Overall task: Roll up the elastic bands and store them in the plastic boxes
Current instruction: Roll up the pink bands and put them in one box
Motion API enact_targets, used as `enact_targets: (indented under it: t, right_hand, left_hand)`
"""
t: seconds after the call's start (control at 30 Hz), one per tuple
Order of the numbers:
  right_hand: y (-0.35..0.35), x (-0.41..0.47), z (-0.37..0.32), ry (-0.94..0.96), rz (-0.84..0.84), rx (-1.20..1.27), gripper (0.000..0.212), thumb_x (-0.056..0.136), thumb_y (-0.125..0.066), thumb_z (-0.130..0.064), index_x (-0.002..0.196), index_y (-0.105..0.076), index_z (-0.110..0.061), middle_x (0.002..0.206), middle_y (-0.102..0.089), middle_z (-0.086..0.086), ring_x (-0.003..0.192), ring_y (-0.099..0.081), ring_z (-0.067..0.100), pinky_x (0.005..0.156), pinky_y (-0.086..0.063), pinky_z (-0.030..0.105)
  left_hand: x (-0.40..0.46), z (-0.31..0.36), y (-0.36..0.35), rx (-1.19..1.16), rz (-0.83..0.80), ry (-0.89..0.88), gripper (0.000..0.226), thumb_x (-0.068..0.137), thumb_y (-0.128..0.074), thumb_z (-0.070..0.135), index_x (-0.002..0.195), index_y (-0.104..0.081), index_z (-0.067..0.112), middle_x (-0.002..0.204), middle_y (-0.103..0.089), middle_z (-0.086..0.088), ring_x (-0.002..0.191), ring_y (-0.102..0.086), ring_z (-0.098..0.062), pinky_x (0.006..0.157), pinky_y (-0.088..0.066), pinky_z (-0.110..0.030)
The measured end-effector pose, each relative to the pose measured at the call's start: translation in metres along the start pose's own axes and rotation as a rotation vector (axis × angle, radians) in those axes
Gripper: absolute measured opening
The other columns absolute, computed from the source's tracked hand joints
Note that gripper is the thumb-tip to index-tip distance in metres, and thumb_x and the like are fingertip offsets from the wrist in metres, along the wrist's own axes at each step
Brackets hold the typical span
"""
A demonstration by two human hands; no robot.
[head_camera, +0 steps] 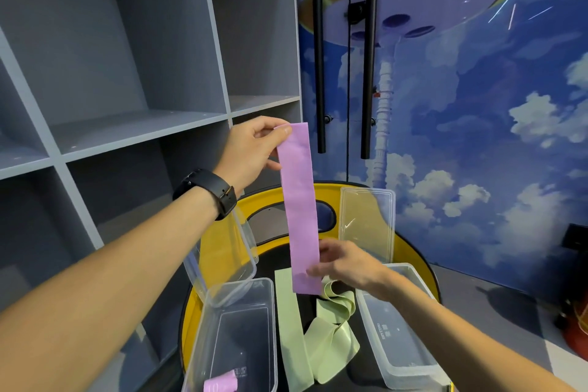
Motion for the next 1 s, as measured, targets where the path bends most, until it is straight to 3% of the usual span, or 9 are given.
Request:
enact_targets:
  t: [0.1,0.2,0.4,0.83,1.0]
  right_hand:
    - [0.037,-0.004,-0.044,0.145,0.242,0.103,0.054,0.085,-0.073,-0.033,0.132,-0.050,-0.023,0.120,-0.065,-0.001,0.108,-0.062,0.013,0.093,-0.050,0.031]
    - [0.073,-0.018,-0.099,0.352,0.423,0.259,0.045,0.088,-0.069,-0.035,0.129,-0.055,-0.025,0.118,-0.066,-0.003,0.109,-0.064,0.014,0.091,-0.053,0.033]
    - [0.088,-0.031,-0.153,0.496,0.447,0.243,0.015,0.091,-0.065,-0.017,0.106,-0.069,-0.017,0.096,-0.073,-0.001,0.089,-0.072,0.015,0.078,-0.059,0.026]
    - [0.089,-0.037,-0.152,0.481,0.442,0.199,0.007,0.090,-0.066,-0.012,0.094,-0.072,-0.011,0.091,-0.074,0.006,0.084,-0.072,0.018,0.073,-0.060,0.027]
    - [0.089,-0.038,-0.149,0.473,0.429,0.203,0.008,0.090,-0.067,-0.012,0.096,-0.072,-0.010,0.092,-0.074,0.007,0.086,-0.072,0.020,0.075,-0.060,0.030]
  left_hand:
    - [-0.008,-0.003,-0.007,-0.002,-0.043,0.000,0.017,0.096,-0.056,0.020,0.108,-0.067,0.014,0.093,-0.068,-0.007,0.077,-0.066,-0.013,0.057,-0.058,-0.022]
    - [-0.017,-0.006,-0.015,0.014,-0.086,-0.007,0.017,0.095,-0.057,0.020,0.108,-0.067,0.016,0.093,-0.069,-0.003,0.077,-0.068,-0.008,0.057,-0.057,-0.020]
    - [-0.025,-0.007,-0.023,0.013,-0.128,-0.019,0.015,0.094,-0.059,0.023,0.105,-0.069,0.020,0.090,-0.070,0.002,0.075,-0.067,-0.005,0.059,-0.057,-0.025]
    - [-0.031,0.002,-0.025,-0.012,-0.162,-0.038,0.016,0.093,-0.061,0.020,0.106,-0.068,0.025,0.089,-0.073,0.007,0.081,-0.068,-0.005,0.063,-0.056,-0.020]
    - [-0.034,0.002,-0.026,-0.026,-0.146,-0.037,0.017,0.093,-0.060,0.012,0.101,-0.071,0.022,0.085,-0.072,0.005,0.072,-0.066,-0.005,0.062,-0.056,-0.020]
Point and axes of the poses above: each hand's wrist, its own x-axis towards the middle knuckle, its own y-axis out of the back of the hand, z = x × y, the point moved 9 cm from there along x, towards the middle knuckle
